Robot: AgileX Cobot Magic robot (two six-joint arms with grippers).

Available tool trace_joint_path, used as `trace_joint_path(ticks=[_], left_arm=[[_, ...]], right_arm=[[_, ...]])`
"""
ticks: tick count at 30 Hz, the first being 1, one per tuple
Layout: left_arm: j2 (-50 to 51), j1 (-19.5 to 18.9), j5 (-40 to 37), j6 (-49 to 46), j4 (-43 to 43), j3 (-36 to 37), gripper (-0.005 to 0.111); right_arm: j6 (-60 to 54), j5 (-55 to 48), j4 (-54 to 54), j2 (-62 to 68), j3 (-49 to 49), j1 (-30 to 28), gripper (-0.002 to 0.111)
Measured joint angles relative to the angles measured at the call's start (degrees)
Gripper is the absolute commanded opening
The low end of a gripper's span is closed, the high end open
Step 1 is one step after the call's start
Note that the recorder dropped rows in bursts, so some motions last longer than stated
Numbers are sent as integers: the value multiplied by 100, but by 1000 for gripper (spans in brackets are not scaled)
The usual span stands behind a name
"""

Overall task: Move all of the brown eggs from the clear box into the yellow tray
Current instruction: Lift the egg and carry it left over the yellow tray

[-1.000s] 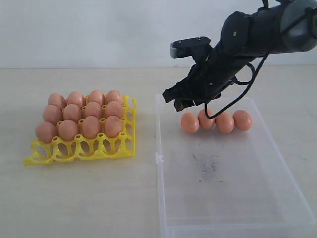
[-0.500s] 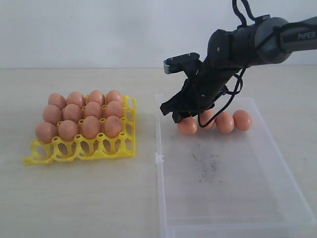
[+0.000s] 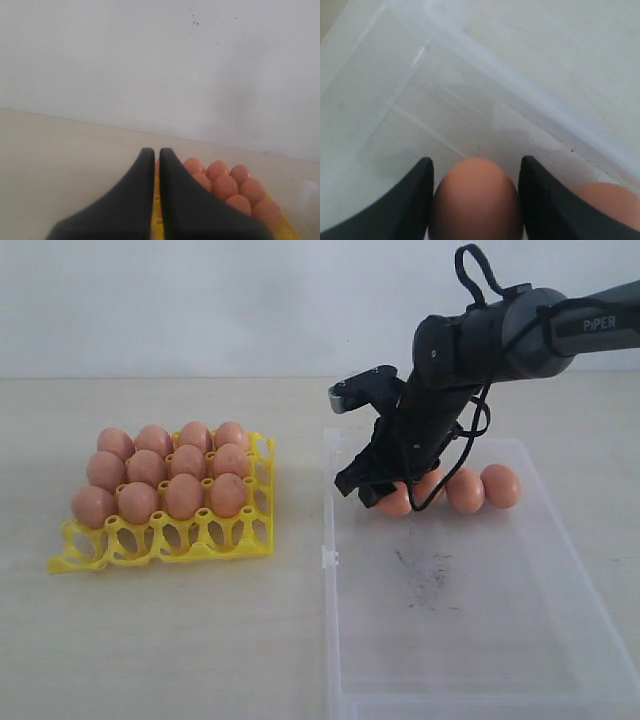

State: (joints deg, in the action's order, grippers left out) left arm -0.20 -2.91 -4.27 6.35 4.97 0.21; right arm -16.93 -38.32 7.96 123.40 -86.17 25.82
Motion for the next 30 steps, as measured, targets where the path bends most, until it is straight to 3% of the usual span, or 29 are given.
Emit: trace_joint_path(ticks=[10,14,23,30], left_arm=[[0,0,0,0,0,0,4],[0,0,0,0,0,0,4],[0,0,0,0,0,0,4],[0,0,0,0,0,0,4]], right_arm=[[-410,-220,-60,115,-39,0,42],[-399,-233,-85,123,-49,0,0],[-191,-198,-108,87,-49,0,0],[90,418,-179,-334,112,26,0]])
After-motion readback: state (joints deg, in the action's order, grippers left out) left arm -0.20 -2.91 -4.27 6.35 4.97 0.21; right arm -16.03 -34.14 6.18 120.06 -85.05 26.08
